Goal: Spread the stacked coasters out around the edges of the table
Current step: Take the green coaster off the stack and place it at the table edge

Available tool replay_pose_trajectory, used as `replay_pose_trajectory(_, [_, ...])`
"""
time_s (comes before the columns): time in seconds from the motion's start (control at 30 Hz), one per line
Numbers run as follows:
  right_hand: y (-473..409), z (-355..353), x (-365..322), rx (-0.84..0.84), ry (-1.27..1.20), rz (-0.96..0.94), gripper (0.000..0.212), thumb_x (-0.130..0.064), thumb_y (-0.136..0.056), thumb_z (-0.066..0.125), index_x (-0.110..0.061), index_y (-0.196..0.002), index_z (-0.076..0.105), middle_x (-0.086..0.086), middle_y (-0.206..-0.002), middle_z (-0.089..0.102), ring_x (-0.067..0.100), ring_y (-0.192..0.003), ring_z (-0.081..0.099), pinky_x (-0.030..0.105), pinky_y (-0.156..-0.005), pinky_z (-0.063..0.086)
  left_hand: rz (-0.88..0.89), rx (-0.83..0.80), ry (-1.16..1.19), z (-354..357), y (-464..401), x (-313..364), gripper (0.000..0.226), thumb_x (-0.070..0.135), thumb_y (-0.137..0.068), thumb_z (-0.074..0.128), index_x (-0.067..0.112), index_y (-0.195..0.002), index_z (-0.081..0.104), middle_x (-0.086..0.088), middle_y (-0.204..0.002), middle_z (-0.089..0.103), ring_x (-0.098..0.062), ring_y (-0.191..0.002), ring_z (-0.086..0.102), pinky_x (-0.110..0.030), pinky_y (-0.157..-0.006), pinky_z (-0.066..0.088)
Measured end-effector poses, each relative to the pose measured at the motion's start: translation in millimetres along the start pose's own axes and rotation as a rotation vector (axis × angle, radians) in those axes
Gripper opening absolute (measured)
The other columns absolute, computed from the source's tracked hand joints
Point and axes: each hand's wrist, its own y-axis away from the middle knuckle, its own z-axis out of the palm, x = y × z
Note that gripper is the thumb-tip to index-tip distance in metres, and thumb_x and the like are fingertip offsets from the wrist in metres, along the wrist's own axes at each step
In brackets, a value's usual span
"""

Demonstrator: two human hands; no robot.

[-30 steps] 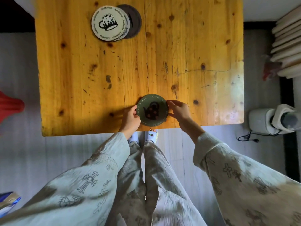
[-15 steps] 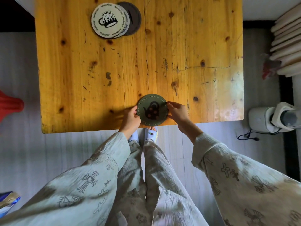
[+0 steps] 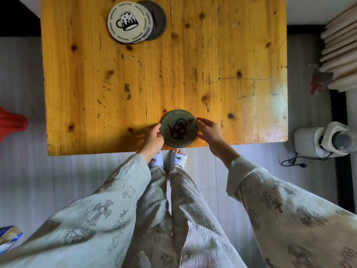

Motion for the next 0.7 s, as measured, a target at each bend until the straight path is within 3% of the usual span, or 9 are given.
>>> replay_pose_trajectory(0.07, [0.5, -1.5, -0.5, -0.02, -0.003, -0.006, 0.039, -0.019, -0.094, 0.045, -0.002, -0.128, 0.051, 0.017, -0.13, 0.056, 0.027, -0.116, 0.053, 0.042, -0.101, 0.047, -0.001, -0.02, -0.03, -2.7, 0.5, 1.5, 0.05, 0.009, -0.093, 0.031, 0.023, -0.141, 0.026, -0.008, -0.146, 0.028, -0.017, -0.114, 0.046, -0.021, -0.079, 0.049])
replay_pose_trajectory(0.13, [2.1, -2.7, -1.2, -0.038, 0.03, -0.017, 0.04, -0.02, -0.094, 0.045, -0.003, -0.129, 0.05, 0.017, -0.132, 0.055, 0.028, -0.118, 0.052, 0.042, -0.101, 0.046, 0.004, -0.031, -0.082, -5.3, 1.7, 4.6, 0.049, 0.012, -0.094, 0.032, 0.022, -0.142, 0.024, -0.008, -0.145, 0.026, -0.006, -0.091, 0.047, -0.006, -0.055, 0.044])
replay_pose_trajectory(0.17, [3.1, -3.3, -1.6, -0.047, 0.062, -0.025, 0.04, -0.021, -0.094, 0.045, -0.004, -0.13, 0.05, 0.016, -0.133, 0.055, 0.028, -0.119, 0.052, 0.041, -0.101, 0.046, 0.01, -0.031, -0.107, -6.1, 3.2, 6.6, 0.049, 0.013, -0.094, 0.032, 0.021, -0.142, 0.024, -0.009, -0.145, 0.025, -0.006, -0.092, 0.046, -0.005, -0.057, 0.042])
replay_pose_trajectory(0.27, [7.8, -5.3, -5.2, -0.072, 0.159, -0.052, 0.042, -0.023, -0.094, 0.044, -0.006, -0.133, 0.048, 0.014, -0.136, 0.053, 0.023, -0.118, 0.051, 0.031, -0.093, 0.045, 0.017, -0.025, -0.161, -8.9, 9.5, 13.1, 0.048, 0.012, -0.094, 0.034, 0.016, -0.141, 0.026, -0.012, -0.144, 0.03, -0.022, -0.124, 0.041, -0.024, -0.09, 0.035])
replay_pose_trajectory(0.33, [12.5, -7.2, -10.7, -0.076, 0.196, -0.071, 0.042, -0.023, -0.095, 0.044, -0.007, -0.134, 0.046, 0.013, -0.138, 0.051, 0.017, -0.113, 0.049, 0.027, -0.089, 0.039, 0.002, -0.029, -0.163, -15.5, 14.8, 17.1, 0.048, 0.011, -0.094, 0.036, 0.013, -0.141, 0.026, -0.011, -0.144, 0.035, -0.024, -0.131, 0.035, -0.031, -0.102, 0.031])
replay_pose_trajectory(0.5, [24.5, -9.0, -41.2, -0.055, 0.284, -0.167, 0.042, -0.022, -0.095, 0.044, -0.004, -0.133, 0.047, 0.014, -0.142, 0.047, 0.028, -0.13, 0.043, 0.036, -0.105, 0.035, 0.06, 0.011, -0.235, -50.5, 30.0, 31.1, 0.043, 0.013, -0.093, 0.038, 0.011, -0.136, 0.036, -0.012, -0.14, 0.043, -0.025, -0.128, 0.04, -0.031, -0.102, 0.032])
replay_pose_trajectory(0.7, [38.2, 6.9, -108.7, -0.04, 0.252, -0.306, 0.038, -0.019, -0.095, 0.043, -0.004, -0.129, 0.05, 0.017, -0.13, 0.057, 0.03, -0.115, 0.056, 0.037, -0.09, 0.046, 0.226, 0.08, -0.263, -116.4, 42.2, 69.4, 0.035, 0.014, -0.093, 0.039, 0.013, -0.127, 0.048, -0.01, -0.132, 0.052, -0.021, -0.12, 0.047, -0.026, -0.097, 0.034])
